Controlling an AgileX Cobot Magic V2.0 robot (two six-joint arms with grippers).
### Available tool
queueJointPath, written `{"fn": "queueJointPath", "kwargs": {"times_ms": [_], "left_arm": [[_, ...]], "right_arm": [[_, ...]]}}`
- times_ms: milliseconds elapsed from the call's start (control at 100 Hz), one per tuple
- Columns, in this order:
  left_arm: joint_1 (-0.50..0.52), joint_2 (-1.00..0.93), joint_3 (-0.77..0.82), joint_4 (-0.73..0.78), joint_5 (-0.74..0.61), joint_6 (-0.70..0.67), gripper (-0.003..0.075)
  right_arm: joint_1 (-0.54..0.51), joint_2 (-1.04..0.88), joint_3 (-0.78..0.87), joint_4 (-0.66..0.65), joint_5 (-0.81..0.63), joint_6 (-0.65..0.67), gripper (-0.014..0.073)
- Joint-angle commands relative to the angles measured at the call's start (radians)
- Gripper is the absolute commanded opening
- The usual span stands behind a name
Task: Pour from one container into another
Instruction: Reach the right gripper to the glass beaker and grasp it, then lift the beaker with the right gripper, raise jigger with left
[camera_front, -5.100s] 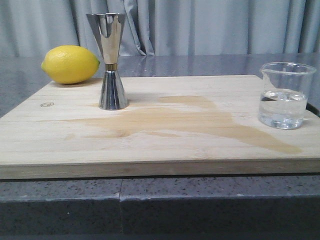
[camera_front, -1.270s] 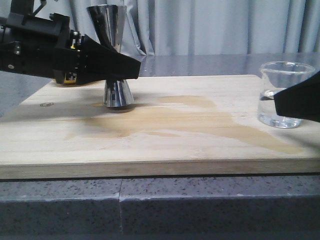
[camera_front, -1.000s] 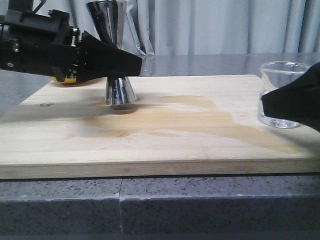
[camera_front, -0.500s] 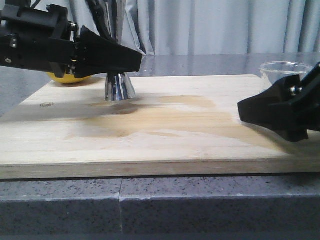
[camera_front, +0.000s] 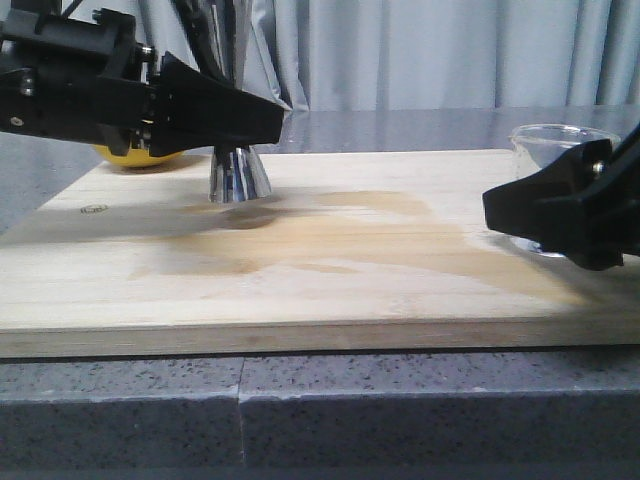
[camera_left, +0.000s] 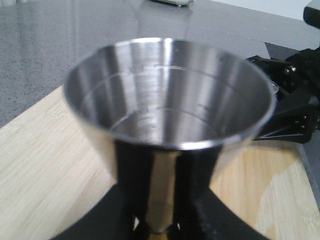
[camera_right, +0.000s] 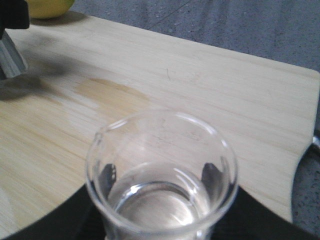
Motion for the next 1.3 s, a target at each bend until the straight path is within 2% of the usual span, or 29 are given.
{"fn": "queueJointPath", "kwargs": {"times_ms": [0,280,420,680,980,1290], "left_arm": [[-0.008,-0.052,-0.023,-0.048,0.121,-0.007,-0.0019],[-0.008,-0.052,-0.023,-0.035,0.122,-0.031,-0.0019],[-0.010,-0.052,-0.023,-0.027,0.125,-0.032,-0.0019],[-0.066,-0.052,-0.034,-0.014,0.123,-0.037,-0.0019],[-0.141,-0.052,-0.185,0.150,0.060,-0.166,-0.0019],[-0.146,-0.050,-0.202,0.159,0.064,-0.178,-0.0019]], "right_arm": [[0.002,-0.010,-0.029,-0.010,-0.083,-0.008,0.0204],[0.002,-0.041,-0.049,-0.010,-0.075,-0.008,0.0204],[0.002,-0.079,-0.147,-0.015,0.095,-0.008,0.0204],[0.002,-0.090,-0.385,-0.163,0.346,-0.008,0.0204],[0.017,-0.090,-0.616,-0.318,0.559,-0.008,0.0204],[0.102,-0.079,-0.751,-0.499,0.615,-0.008,0.0204]]}}
